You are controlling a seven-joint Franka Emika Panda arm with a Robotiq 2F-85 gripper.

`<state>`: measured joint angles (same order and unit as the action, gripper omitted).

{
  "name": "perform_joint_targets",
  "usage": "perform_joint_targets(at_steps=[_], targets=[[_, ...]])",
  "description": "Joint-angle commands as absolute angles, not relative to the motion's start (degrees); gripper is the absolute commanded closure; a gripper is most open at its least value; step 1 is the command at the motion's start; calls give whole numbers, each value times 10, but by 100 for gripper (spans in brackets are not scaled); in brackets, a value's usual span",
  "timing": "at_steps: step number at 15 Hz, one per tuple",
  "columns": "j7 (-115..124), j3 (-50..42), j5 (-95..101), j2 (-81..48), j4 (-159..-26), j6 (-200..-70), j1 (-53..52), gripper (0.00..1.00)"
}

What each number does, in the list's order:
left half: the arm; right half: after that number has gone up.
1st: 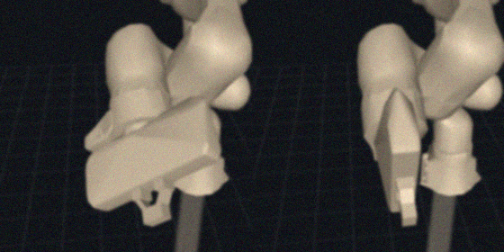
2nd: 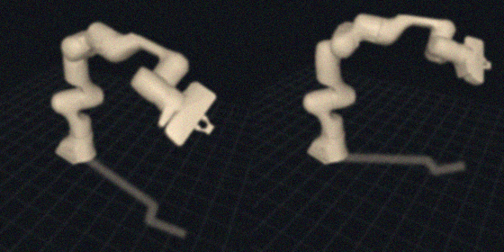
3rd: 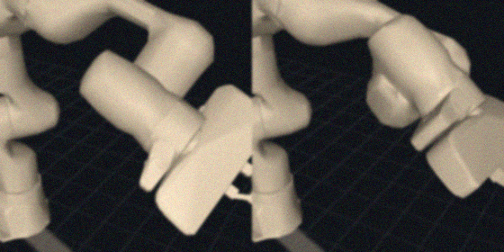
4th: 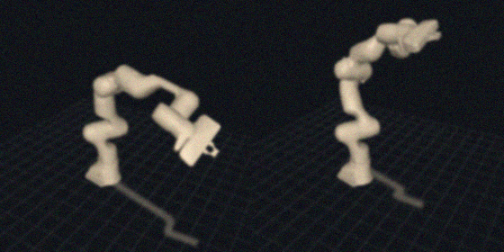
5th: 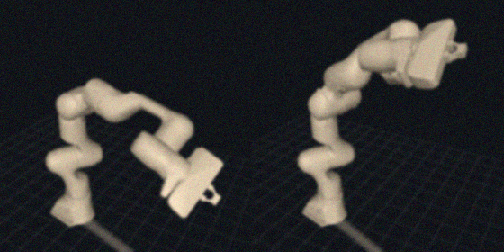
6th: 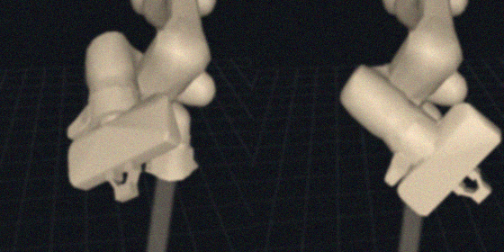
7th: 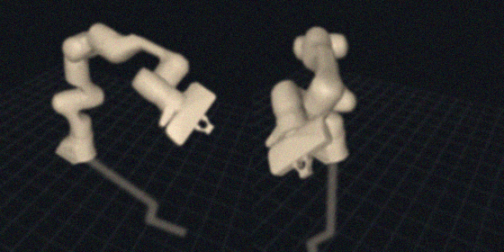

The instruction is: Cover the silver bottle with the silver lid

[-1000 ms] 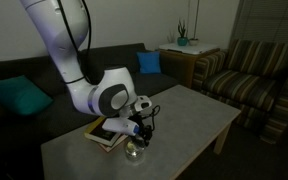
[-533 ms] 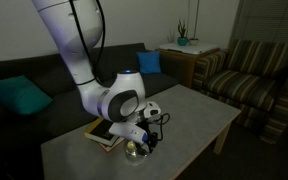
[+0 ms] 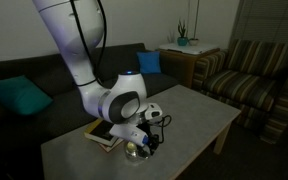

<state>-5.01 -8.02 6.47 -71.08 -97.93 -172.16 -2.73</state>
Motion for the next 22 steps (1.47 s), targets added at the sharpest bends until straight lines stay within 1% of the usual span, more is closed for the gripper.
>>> perform_joint_targets(at_steps=[1, 9, 12, 15, 17, 19, 22], targets=[[-48, -84, 73, -703, -992, -1722, -32, 56], [-37, -150, 87, -681, -1043, -1763, -112, 56], [-81, -154, 126, -678, -1049, -1805, -120, 56], [-130, -135, 171, -668, -1048, -1831, -102, 56], [-161, -111, 195, -664, -1037, -1821, -78, 56], [-198, -76, 220, -663, -1022, -1803, -47, 56], [-264, 0, 254, -668, -997, -1760, 20, 56]])
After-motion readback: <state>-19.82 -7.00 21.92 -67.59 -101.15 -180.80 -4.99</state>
